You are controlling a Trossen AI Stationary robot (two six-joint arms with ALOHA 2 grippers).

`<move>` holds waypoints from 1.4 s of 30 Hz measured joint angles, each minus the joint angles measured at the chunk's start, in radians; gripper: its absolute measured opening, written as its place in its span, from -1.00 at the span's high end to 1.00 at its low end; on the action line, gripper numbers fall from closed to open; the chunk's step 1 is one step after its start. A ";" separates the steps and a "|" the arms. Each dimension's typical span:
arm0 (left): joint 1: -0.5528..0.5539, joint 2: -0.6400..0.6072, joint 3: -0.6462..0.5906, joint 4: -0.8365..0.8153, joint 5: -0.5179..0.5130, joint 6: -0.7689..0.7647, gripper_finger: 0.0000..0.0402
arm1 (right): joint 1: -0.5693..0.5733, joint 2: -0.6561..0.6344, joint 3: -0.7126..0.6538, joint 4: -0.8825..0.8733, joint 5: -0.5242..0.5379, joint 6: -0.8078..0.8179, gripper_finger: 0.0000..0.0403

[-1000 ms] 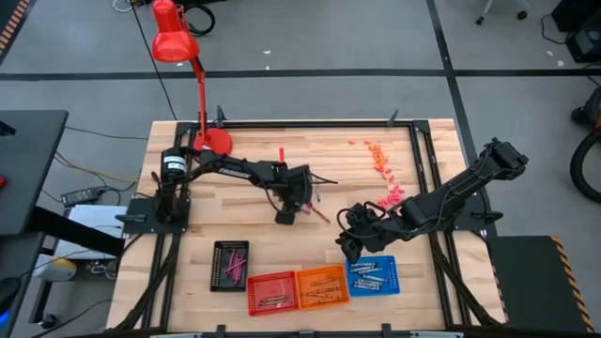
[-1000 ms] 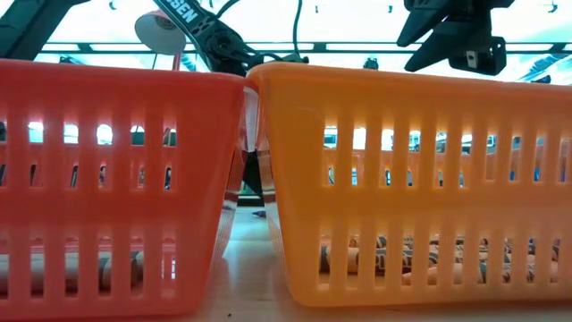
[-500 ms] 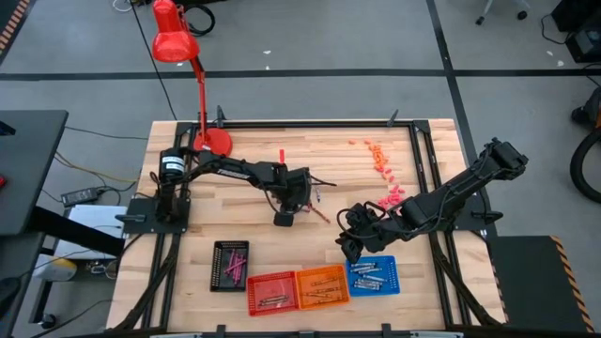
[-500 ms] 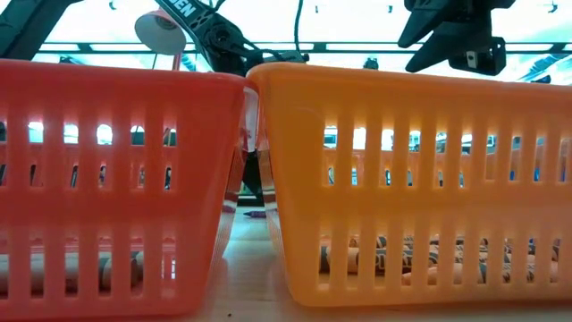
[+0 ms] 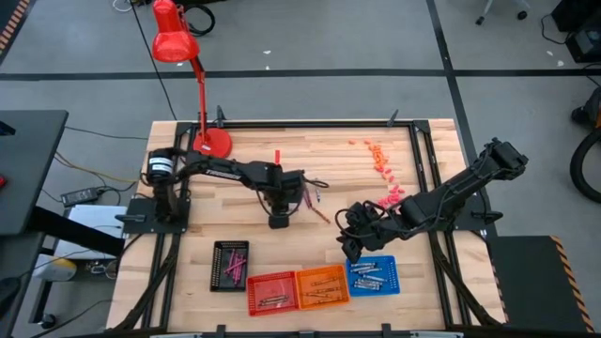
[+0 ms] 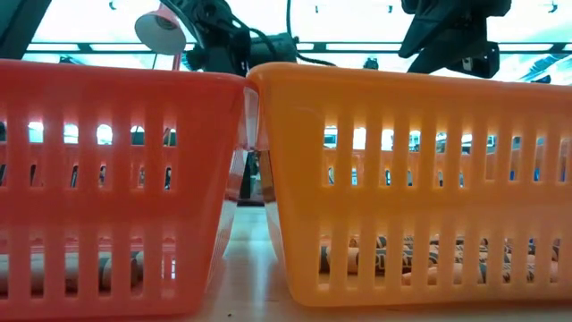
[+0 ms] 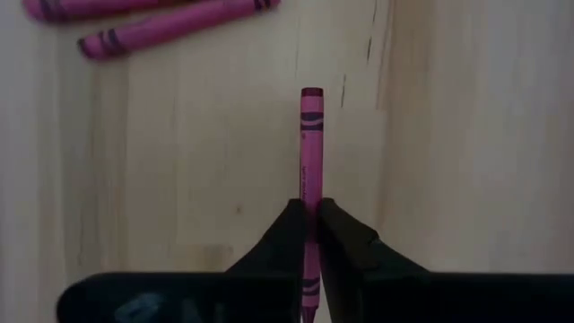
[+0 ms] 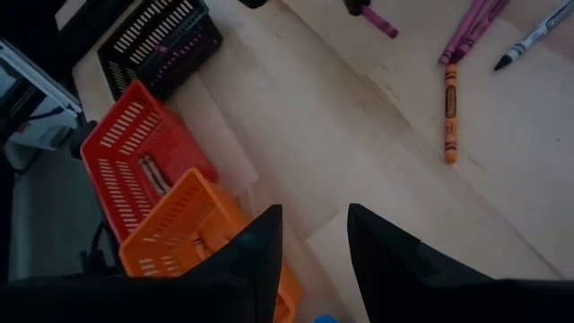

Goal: Sort crayons
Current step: Put the violet crayon into the black bin

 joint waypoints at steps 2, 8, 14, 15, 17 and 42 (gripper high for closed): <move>-0.005 -0.019 0.000 -0.028 0.000 -0.030 0.87 | -0.004 0.000 0.000 0.002 0.000 -0.013 0.35; -0.023 -0.102 0.002 -0.112 0.001 -0.067 0.87 | -0.017 0.000 0.000 0.014 0.000 -0.044 0.35; -0.077 -0.214 0.003 -0.223 0.007 -0.068 0.86 | -0.016 0.000 0.000 0.017 -0.001 -0.062 0.35; -0.091 -0.233 0.003 -0.243 0.008 -0.067 0.86 | -0.016 0.000 0.000 0.018 -0.001 -0.062 0.35; -0.120 -0.274 0.003 -0.261 0.015 -0.068 0.86 | -0.016 0.000 0.000 0.018 -0.002 -0.067 0.35; -0.625 -0.390 -0.095 -0.380 -0.106 -0.614 0.86 | -0.016 0.000 0.000 0.038 -0.001 -0.108 0.35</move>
